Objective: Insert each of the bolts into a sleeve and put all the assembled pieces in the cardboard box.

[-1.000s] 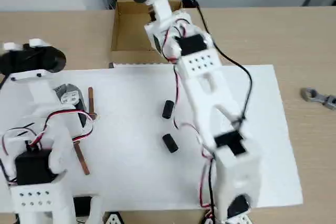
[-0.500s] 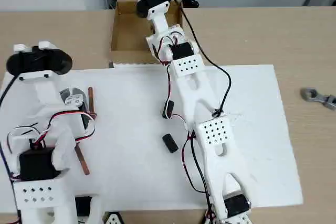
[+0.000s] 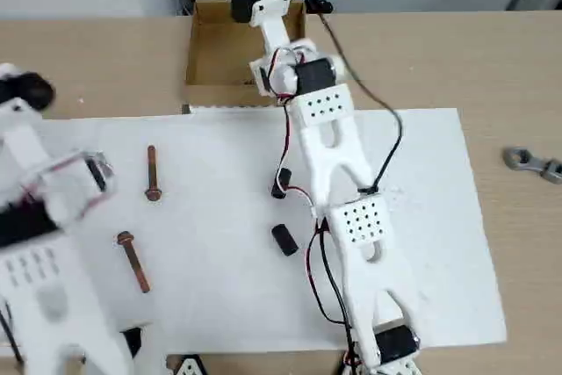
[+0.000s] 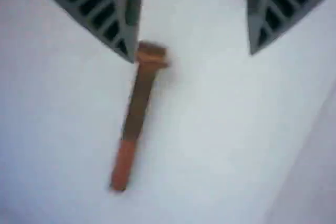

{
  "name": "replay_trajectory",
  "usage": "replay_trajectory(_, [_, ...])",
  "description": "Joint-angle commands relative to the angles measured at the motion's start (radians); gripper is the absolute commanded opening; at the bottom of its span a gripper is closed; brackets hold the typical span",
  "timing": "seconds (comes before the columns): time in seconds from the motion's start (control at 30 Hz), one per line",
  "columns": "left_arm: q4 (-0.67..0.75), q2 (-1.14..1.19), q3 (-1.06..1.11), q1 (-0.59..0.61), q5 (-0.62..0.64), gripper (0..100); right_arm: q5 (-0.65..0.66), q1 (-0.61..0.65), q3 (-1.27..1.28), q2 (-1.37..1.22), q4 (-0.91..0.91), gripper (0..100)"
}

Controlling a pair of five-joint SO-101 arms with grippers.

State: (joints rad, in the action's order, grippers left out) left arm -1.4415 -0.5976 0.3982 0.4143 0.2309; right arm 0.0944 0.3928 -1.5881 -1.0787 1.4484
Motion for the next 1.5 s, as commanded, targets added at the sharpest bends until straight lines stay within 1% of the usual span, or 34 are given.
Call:
replay_trajectory(0.0, [-0.121,0.292,-0.291,-0.003,0.015,14,-0.008,-0.005,-0.084,0.228,0.197,0.2])
replay_trajectory(0.07, [-0.141,0.404,-0.421,-0.031,0.017,14,-0.008,-0.021,-0.071,0.286,0.246,0.2])
replay_trajectory(0.17, [-0.164,0.519,-0.584,-0.083,0.046,13,-0.011,-0.076,0.017,0.401,0.249,0.2])
replay_trajectory(0.23, [-0.193,0.583,-0.656,-0.109,0.066,13,-0.011,-0.09,0.123,0.498,0.252,0.2])
replay_trajectory(0.3, [-0.265,0.647,-0.697,-0.123,0.112,13,-0.012,-0.108,0.299,0.611,0.252,0.2])
replay_trajectory(0.37, [-0.315,0.71,-0.694,-0.117,0.164,13,-0.012,-0.111,0.526,0.75,0.251,0.2])
replay_trajectory(0.47, [-0.315,0.741,-0.641,-0.071,0.166,13,-0.014,-0.111,0.895,0.981,0.245,0.2])
replay_trajectory(0.57, [-0.315,0.701,-0.542,-0.052,0.117,13,-0.014,-0.117,1.208,1.193,0.231,0.2])
replay_trajectory(0.67, [-0.313,0.618,-0.424,-0.061,0.08,13,-0.009,-0.124,1.409,1.365,0.225,0.3])
replay_trajectory(0.77, [-0.313,0.499,-0.341,-0.064,0.071,13,-0.008,-0.131,1.516,1.468,0.225,0.3])
replay_trajectory(0.83, [-0.313,0.407,-0.308,-0.064,0.037,13,-0.008,-0.142,1.564,1.506,0.228,0.3])
replay_trajectory(0.97, [-0.313,0.222,-0.185,-0.057,-0.008,13,-0.008,-0.197,1.626,1.54,0.232,0.3])
replay_trajectory(1.13, [-0.311,0.071,-0.087,-0.023,-0.078,13,-0.008,-0.269,1.737,1.543,0.231,0.3])
replay_trajectory(1.2, [-0.308,0.043,-0.015,0.021,-0.11,13,-0.012,-0.28,1.777,1.544,0.229,0.3])
replay_trajectory(1.37, [-0.296,0.04,-0.008,0.181,-0.255,12,-0.008,-0.282,1.794,1.554,0.229,0.4])
replay_trajectory(1.47, [-0.275,0.04,0.024,0.216,-0.319,9,-0.005,-0.282,1.798,1.581,0.225,0.5])
